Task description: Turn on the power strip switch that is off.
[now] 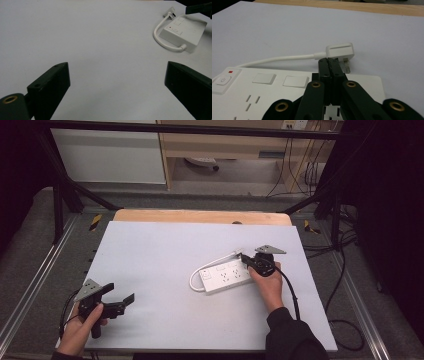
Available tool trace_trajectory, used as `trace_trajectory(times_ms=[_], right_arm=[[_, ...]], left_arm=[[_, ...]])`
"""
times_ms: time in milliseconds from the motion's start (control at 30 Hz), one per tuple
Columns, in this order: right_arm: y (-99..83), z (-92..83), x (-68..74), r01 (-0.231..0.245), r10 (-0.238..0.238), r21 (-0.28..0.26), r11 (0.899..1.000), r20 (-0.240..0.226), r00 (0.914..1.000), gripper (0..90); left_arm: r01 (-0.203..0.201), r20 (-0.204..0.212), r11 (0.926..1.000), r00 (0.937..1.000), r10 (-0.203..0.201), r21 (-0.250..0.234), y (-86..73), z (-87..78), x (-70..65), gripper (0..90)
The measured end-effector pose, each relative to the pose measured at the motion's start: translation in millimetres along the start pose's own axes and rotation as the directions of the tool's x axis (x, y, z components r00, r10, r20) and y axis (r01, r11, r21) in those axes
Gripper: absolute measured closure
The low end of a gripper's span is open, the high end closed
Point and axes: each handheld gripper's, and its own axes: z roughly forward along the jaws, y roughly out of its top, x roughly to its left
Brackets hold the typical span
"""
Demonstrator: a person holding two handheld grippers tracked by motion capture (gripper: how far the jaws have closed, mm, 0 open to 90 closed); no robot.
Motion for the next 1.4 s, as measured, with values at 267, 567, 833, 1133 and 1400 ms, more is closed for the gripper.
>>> trace_trajectory(times_ms=[267,567,833,1133,1400], right_arm=[[2.0,-2.7,-1.3,-0.004,0.004,-0.007,1.0,0.002,1.0,90.0],[4.7,-6.7,-2.0,-0.009,0.009,-0.017,1.0,0.003,1.0,87.4],[6.4,-9.7,-1.3,-0.016,0.017,-0.029,0.999,0.007,0.9998,80.4],[9.3,-15.0,-1.0,-0.022,0.023,-0.039,0.999,0.009,0.9997,72.6],[11.2,-18.2,-0.9,-0.031,0.032,-0.044,0.999,0.01,0.9995,62.8]], left_arm=[[0.001,0.0,1.0,1.0,-0.001,0.001,0.0,0.1,-0.1,6.2],[0.001,0.001,1.0,1.0,-0.001,-0.001,-0.1,0.0,0.0,6.2],[0.001,-0.001,1.0,1.0,-0.001,-0.001,-0.1,-0.2,0.0,6.2],[0.002,-0.001,1.0,1.0,-0.002,-0.002,-0.1,-0.3,-0.2,6.2],[-0.001,-0.002,1.0,1.0,0.001,-0.005,0.0,-0.4,0.2,6.2]])
